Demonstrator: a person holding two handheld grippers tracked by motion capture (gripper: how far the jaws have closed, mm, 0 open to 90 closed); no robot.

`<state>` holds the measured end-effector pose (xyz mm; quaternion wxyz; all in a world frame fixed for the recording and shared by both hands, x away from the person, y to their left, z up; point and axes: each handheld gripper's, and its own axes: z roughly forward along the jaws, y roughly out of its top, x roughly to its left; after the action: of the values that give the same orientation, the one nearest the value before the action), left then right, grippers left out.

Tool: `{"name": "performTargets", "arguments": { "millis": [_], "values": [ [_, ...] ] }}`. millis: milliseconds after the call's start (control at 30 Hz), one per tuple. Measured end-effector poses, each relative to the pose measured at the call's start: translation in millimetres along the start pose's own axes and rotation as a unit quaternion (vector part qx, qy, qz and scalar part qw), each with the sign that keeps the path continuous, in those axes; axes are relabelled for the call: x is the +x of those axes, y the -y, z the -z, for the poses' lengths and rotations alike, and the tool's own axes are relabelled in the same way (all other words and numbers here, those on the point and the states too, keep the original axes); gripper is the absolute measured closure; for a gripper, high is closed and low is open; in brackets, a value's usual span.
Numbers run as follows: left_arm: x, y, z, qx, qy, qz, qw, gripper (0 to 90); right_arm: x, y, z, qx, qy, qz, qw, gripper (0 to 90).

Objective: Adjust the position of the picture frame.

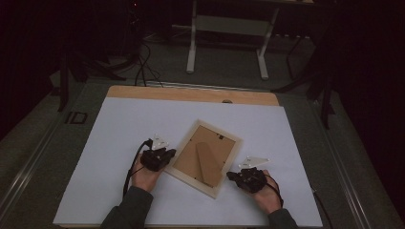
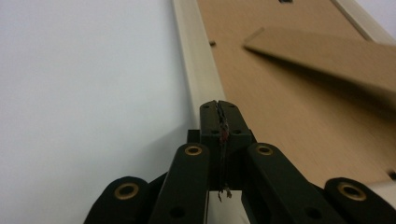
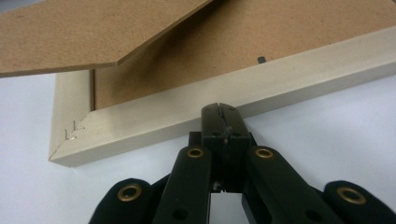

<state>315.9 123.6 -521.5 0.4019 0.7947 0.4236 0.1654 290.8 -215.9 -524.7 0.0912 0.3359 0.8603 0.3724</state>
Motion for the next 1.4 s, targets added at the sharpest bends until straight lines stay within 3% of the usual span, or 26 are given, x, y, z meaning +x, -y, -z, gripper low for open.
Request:
{"name": "performTargets", "arguments": {
  "millis": [133,333,733,967,1100,1400],
  "values": [
    [0.3,10.2,7.2,0.005,0.004,0.010,0.9999,90.0,4.8,-4.6,-3.7,-0.002,-0.004,0.007,1.0000,90.0],
    [-2.3,14.4,14.7,0.015,0.011,0.007,0.9998,90.0,12.8,-11.6,-12.3,-0.002,-0.011,0.020,0.9997,90.0],
    [-3.0,27.9,31.1,0.017,-0.001,0.005,0.9998,90.0,23.5,-28.3,-26.7,-0.002,-0.021,0.044,0.9988,90.0],
    [-0.7,34.1,36.6,0.022,-0.006,0.007,0.9997,90.0,2.8,-37.7,-26.3,-0.020,0.009,0.025,0.9994,89.9],
    [-3.1,37.1,36.5,0.030,-0.004,0.004,0.9995,90.0,-15.4,-42.8,-28.9,-0.026,0.043,0.002,0.9987,89.8],
    [-9.0,40.0,32.2,0.046,-0.003,-0.008,0.9989,90.0,-56.4,-58.2,-29.6,-0.042,0.103,-0.047,0.9927,89.9]
  ]
}}
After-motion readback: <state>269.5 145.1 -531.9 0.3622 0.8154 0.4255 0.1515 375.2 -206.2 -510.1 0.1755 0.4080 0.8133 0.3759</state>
